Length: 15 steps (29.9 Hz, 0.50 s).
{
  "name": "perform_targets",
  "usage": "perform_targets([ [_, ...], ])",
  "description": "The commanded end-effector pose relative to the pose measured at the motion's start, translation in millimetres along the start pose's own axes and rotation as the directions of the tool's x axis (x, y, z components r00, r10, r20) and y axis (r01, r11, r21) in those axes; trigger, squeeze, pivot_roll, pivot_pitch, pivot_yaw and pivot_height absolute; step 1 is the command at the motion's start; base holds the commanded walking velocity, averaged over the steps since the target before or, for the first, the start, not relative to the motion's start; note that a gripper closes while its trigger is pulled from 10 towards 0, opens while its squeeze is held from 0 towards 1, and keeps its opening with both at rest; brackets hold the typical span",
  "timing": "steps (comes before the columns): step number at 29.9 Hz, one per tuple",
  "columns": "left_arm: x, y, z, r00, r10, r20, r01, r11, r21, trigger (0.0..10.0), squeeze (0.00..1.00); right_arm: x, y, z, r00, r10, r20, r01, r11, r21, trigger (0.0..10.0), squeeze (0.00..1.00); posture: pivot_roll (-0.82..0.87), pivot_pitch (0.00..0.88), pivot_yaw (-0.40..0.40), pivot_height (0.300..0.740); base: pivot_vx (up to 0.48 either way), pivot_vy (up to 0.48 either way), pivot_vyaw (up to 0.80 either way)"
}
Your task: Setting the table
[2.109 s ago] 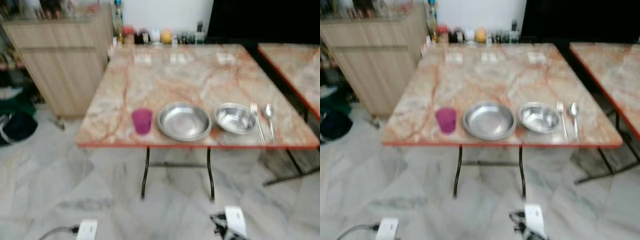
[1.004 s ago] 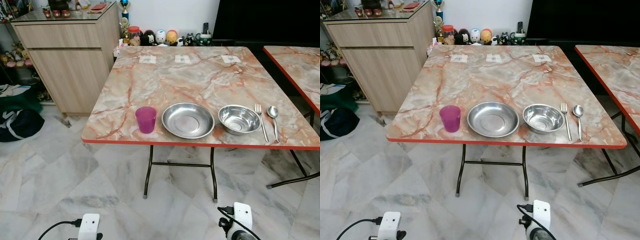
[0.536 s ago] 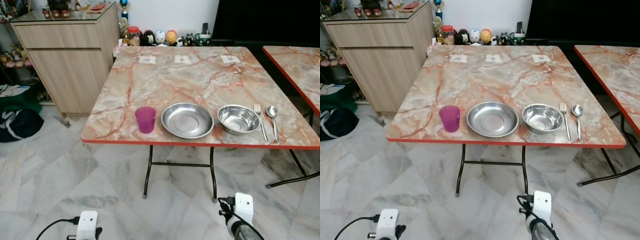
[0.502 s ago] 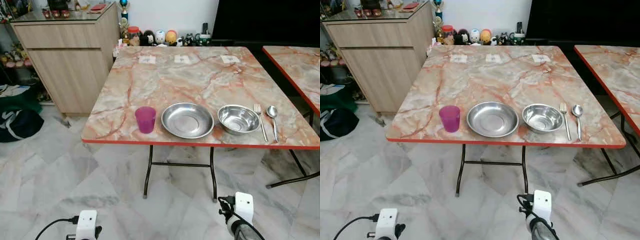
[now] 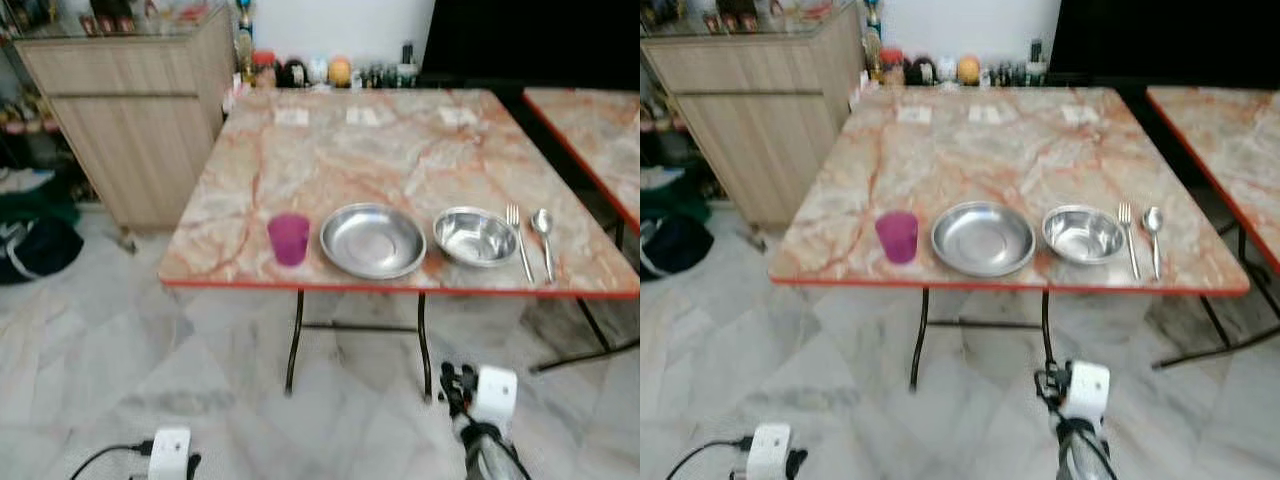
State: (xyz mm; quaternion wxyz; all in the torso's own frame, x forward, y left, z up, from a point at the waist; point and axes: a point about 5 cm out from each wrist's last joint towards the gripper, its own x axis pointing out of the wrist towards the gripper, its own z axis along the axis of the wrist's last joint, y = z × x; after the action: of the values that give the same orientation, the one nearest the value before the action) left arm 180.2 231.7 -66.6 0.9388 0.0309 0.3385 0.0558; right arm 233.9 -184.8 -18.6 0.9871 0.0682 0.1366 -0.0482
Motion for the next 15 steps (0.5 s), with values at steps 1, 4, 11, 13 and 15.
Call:
perform_targets([
  [1,-1.3,6.6,0.3,1.000,0.026,0.012,-0.025,1.000,-0.015,10.0,0.00,2.1,2.5,10.7,0.998,0.032,0.056,-0.030,0.999,-0.041,10.0,0.00,0.01,0.000,-0.024,0.740,0.000,0.000,0.00],
  [4,-1.3,8.3,0.5,0.999,0.039,0.014,-0.039,0.999,-0.026,10.0,0.00,4.8,3.0,22.7,0.994,0.030,0.105,-0.025,0.998,-0.050,10.0,0.00,0.01,0.000,-0.025,0.740,0.000,0.000,0.00],
  [11,0.2,7.2,0.4,0.999,0.045,-0.008,-0.045,0.998,-0.038,10.0,0.00,17.5,8.1,49.3,0.982,0.039,0.185,-0.038,0.999,-0.010,10.0,0.00,0.02,0.000,-0.014,0.740,0.000,0.000,0.00],
  [13,0.4,7.6,0.5,0.999,0.044,-0.012,-0.045,0.998,-0.037,10.0,0.00,18.8,9.6,51.1,0.982,0.036,0.186,-0.035,0.999,-0.011,10.0,0.00,0.02,0.000,-0.011,0.740,0.000,0.000,0.00],
  [15,0.7,8.4,1.0,0.999,0.045,-0.014,-0.046,0.998,-0.040,10.0,0.00,18.8,11.2,51.4,0.982,0.037,0.183,-0.033,0.999,-0.026,10.0,0.00,0.02,0.000,-0.006,0.740,0.000,0.000,0.00],
])
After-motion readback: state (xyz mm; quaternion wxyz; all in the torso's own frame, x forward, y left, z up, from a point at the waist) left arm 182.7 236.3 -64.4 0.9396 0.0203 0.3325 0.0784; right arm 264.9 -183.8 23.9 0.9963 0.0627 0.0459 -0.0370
